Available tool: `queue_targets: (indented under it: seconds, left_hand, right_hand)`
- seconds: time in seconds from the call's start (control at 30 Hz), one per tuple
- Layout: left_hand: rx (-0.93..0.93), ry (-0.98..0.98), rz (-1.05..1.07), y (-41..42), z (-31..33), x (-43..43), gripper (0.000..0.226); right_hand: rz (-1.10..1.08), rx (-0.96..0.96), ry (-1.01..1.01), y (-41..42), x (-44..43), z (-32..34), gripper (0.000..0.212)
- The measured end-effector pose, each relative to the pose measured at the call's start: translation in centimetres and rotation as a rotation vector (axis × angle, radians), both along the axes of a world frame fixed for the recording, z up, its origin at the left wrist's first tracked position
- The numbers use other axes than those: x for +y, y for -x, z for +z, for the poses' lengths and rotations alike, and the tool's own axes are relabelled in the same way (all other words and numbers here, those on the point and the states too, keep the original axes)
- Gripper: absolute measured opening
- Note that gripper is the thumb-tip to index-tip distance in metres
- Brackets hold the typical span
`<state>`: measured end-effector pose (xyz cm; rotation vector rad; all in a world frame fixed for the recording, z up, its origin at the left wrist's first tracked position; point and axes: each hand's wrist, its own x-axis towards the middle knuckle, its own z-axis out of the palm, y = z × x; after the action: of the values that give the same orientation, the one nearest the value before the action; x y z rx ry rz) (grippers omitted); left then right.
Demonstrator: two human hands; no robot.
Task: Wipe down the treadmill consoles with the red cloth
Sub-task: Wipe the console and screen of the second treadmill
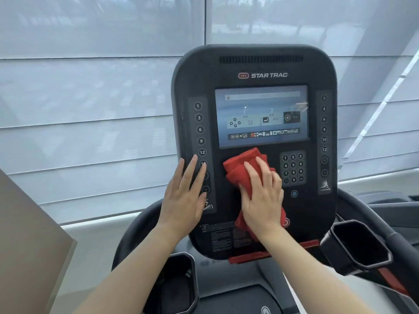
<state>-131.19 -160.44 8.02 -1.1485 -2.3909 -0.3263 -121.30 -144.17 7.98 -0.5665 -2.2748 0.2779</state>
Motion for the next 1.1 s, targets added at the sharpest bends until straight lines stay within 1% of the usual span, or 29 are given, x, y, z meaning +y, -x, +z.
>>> queue_targets:
  seconds: [0.07,0.13,0.3,0.37,0.5,0.57,0.63,0.77,0.9,0.97,1.1]
  left_hand:
    - [-0.002,0.005,0.006,0.0,0.0,0.0,0.061]
    - [-0.006,0.003,0.012,0.0,0.0,0.1,0.061]
    - [-0.028,-0.033,0.031,-0.7,0.2,0.4,0.061]
    - [-0.021,-0.053,0.041,-1.3,0.3,0.8,0.062]
    - [0.029,-0.006,0.018,-2.4,0.9,2.3,0.068]
    - [0.023,-0.004,0.009,-2.7,1.6,3.6,0.065]
    - [0.013,-0.001,0.013,-2.8,2.4,5.3,0.059]
    - [0.004,0.016,0.033,-2.5,3.0,8.4,0.058]
    - [0.040,-0.018,0.080,-2.4,2.1,9.8,0.058]
    - [0.067,-0.027,0.097,-2.5,1.8,10.0,0.058]
    - [0.074,-0.055,0.126,-2.8,1.8,10.3,0.058]
  right_hand:
    - [-0.032,0.030,0.024,0.7,0.9,1.2,0.046]
    - [-0.036,0.030,0.006,0.6,1.1,1.1,0.047]
    - [0.008,-0.043,-0.033,-2.3,-0.3,-3.1,0.049]
    - [0.036,-0.057,-0.040,-3.1,0.1,-3.7,0.048]
    - [0.024,-0.007,0.018,-2.2,3.0,-0.9,0.048]
    - [0.007,0.020,0.044,-1.5,5.0,0.7,0.047]
    - [0.006,0.024,0.016,-1.3,6.2,1.6,0.045]
    - [0.037,-0.015,-0.050,-2.9,6.2,-0.4,0.047]
    - [0.099,-0.055,-0.090,-5.2,6.9,-2.9,0.047]
    - [0.111,-0.047,-0.093,-5.0,8.3,-2.1,0.047]
    - [0.062,0.011,-0.007,-3.6,11.0,0.8,0.048]
